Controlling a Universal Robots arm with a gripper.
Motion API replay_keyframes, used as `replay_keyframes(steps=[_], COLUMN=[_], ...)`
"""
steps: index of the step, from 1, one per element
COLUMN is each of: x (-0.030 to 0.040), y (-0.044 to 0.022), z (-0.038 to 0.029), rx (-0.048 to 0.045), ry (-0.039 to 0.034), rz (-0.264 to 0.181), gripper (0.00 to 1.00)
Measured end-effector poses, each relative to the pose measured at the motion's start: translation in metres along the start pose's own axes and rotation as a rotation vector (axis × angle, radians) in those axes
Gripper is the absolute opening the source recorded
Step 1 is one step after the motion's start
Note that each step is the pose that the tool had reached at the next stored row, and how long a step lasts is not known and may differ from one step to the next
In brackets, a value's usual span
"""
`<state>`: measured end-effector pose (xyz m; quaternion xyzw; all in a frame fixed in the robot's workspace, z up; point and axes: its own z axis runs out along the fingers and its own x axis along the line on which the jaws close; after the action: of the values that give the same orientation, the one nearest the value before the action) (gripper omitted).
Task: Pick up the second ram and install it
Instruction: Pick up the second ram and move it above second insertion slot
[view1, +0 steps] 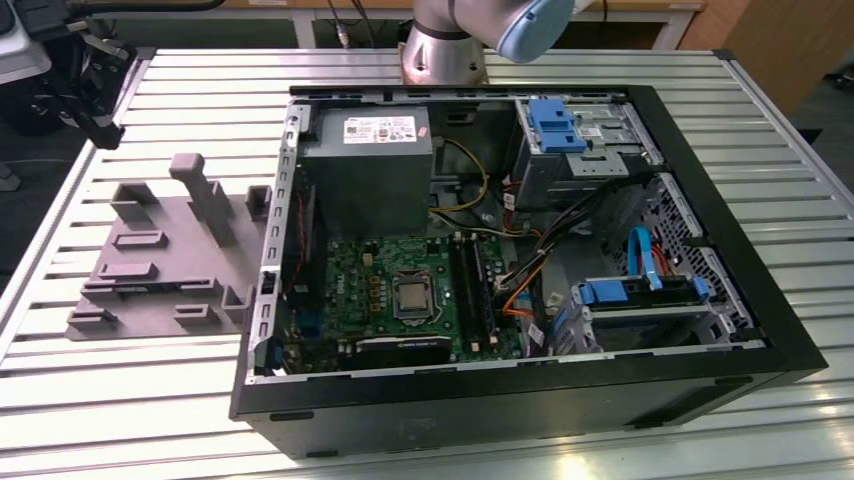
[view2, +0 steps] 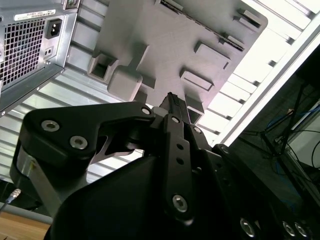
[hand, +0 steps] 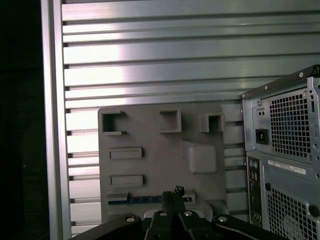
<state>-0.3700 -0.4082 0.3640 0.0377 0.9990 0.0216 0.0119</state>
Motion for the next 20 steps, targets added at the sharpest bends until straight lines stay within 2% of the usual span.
replay_keyframes(steps=[13, 15, 17, 18, 20], x=[0.0018, 0.0018, 0.0019, 0.0019, 0.002], y=[-0.0001, -0.0001, -0.0001, -0.0001, -0.0001], z=[0.0, 0.0, 0.0, 0.0, 0.0], rx=[-0.0001, -0.0001, 0.0, -0.0001, 0.0], ry=[-0.0001, -0.0001, 0.0, -0.0001, 0.0], rz=[0.0, 0.0, 0.0, 0.0, 0.0], gripper=[0.11, 0.16, 0.16, 0.24, 0.24])
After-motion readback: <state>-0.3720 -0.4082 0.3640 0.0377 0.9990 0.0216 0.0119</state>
